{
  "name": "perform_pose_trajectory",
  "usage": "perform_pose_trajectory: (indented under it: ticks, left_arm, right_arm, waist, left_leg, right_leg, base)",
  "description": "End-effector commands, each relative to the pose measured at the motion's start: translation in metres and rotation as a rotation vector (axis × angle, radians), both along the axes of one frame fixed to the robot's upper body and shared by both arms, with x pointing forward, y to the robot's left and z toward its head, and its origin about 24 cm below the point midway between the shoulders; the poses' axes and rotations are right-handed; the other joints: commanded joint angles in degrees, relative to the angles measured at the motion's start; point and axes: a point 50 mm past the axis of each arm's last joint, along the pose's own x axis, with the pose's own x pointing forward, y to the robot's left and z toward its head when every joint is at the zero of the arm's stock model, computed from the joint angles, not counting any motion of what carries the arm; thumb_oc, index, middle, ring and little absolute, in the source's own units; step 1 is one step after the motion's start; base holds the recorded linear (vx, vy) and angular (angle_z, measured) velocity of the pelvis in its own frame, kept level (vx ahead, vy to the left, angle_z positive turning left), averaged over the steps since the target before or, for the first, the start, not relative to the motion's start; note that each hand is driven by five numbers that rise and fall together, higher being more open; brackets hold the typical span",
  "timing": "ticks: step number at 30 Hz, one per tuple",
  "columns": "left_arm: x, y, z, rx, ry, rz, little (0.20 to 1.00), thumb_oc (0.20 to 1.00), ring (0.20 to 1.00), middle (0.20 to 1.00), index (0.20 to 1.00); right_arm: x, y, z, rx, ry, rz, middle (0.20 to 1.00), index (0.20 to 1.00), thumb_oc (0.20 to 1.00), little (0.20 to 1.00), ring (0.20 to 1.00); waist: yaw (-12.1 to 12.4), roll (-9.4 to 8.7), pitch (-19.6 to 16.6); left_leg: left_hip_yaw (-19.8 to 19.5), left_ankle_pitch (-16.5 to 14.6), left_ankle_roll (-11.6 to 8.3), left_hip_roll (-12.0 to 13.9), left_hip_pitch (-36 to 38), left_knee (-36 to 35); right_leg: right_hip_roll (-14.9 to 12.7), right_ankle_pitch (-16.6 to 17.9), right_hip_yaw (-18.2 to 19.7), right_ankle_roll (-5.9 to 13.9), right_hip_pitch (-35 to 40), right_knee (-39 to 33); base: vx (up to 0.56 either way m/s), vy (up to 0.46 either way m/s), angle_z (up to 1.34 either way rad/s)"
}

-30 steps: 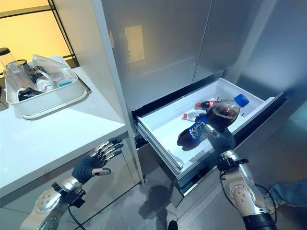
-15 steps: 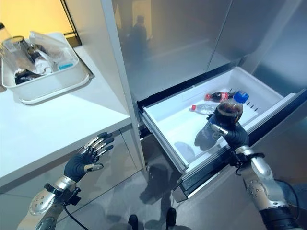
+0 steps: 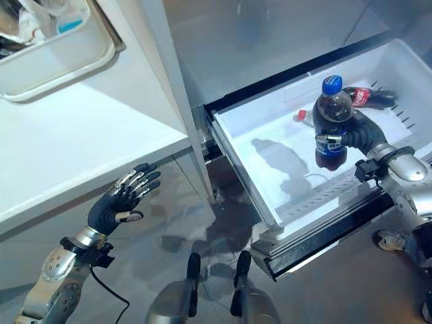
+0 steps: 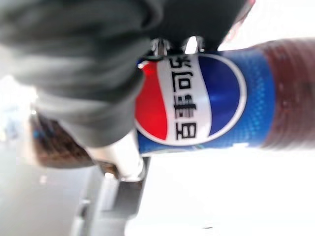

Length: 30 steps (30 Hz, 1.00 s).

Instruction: Take the drinks into the refrigerator

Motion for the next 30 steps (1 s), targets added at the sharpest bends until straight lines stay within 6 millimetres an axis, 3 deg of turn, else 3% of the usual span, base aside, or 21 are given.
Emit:
perform_pose_trajectory:
  ticks: [1, 8, 13, 18, 25, 30]
  left_arm:
    - [-0.005, -0.002, 0.023, -0.023, -0.120, -0.029, 1.000, 1.000, 1.000, 1.000, 1.000]
    - [-0.003, -0.001, 0.031, -0.005, -0.155, -0.016, 1.000, 1.000, 1.000, 1.000, 1.000]
    - [-0.002, -0.002, 0.036, 0.015, -0.182, 0.005, 1.000, 1.000, 1.000, 1.000, 1.000]
    - [0.001, -0.003, 0.038, 0.005, -0.194, 0.022, 1.000, 1.000, 1.000, 1.000, 1.000]
    - [0.004, -0.006, 0.038, -0.039, -0.195, 0.068, 1.000, 1.000, 1.000, 1.000, 1.000]
    - [0.003, -0.005, 0.037, -0.055, -0.194, 0.099, 1.000, 1.000, 1.000, 1.000, 1.000]
  right_arm:
    - [-0.002, 0.007, 0.086, -0.182, -0.249, 0.013, 0.200, 0.200, 0.200, 0.200, 0.200]
    - [0.012, 0.000, 0.082, -0.350, -0.124, -0.061, 0.200, 0.200, 0.200, 0.200, 0.200]
    - [0.024, 0.018, 0.070, -0.451, -0.067, -0.020, 0.200, 0.200, 0.200, 0.200, 0.200]
    - [0.033, 0.031, 0.056, -0.424, -0.065, 0.004, 0.200, 0.200, 0.200, 0.200, 0.200]
    - [0.061, 0.056, 0.024, -0.424, -0.025, -0.040, 0.200, 0.200, 0.200, 0.200, 0.200]
    - [0.073, 0.063, 0.016, -0.486, 0.010, -0.080, 0.200, 0.200, 0.200, 0.200, 0.200]
  waist:
    - [1.02, -1.55, -2.06]
    - [1.25, -1.39, 1.26]
    - [1.01, -1.29, 4.16]
    - [1.19, -1.24, 4.39]
    - [1.39, -0.91, 4.40]
    - [1.32, -0.91, 4.40]
  left_leg:
    - [-2.34, -0.47, 0.00, -0.14, -2.16, 2.41]
    - [-2.29, 0.10, -0.21, -0.17, -4.44, 3.24]
    - [-2.28, 0.45, -0.21, -0.12, -5.72, 3.78]
    - [-2.20, 0.54, -0.20, -0.12, -6.99, 3.82]
    - [-1.74, 0.46, 0.07, -0.08, -8.84, 3.55]
    - [-1.52, 0.67, 0.14, -0.02, -10.26, 3.42]
  right_leg:
    - [-2.54, -5.02, -0.76, 5.22, -4.45, 12.92]
    - [-2.70, -4.41, -0.57, 5.08, -6.37, 13.28]
    - [-2.49, -3.89, -0.34, 4.93, -7.67, 13.44]
    - [-2.36, -3.58, -0.18, 4.89, -8.83, 13.33]
    - [-2.08, -3.06, 0.52, 4.78, -10.83, 12.82]
    - [-1.84, -2.69, 0.71, 4.69, -12.36, 12.60]
  base:
    - [-0.07, -0.003, 0.04]
    - [-0.06, -0.013, 0.01]
    - [-0.06, -0.011, 0.01]
    - [-0.01, -0.004, 0.00]
    - [-0.01, -0.001, -0.03]
    - [-0.01, -0.001, -0.01]
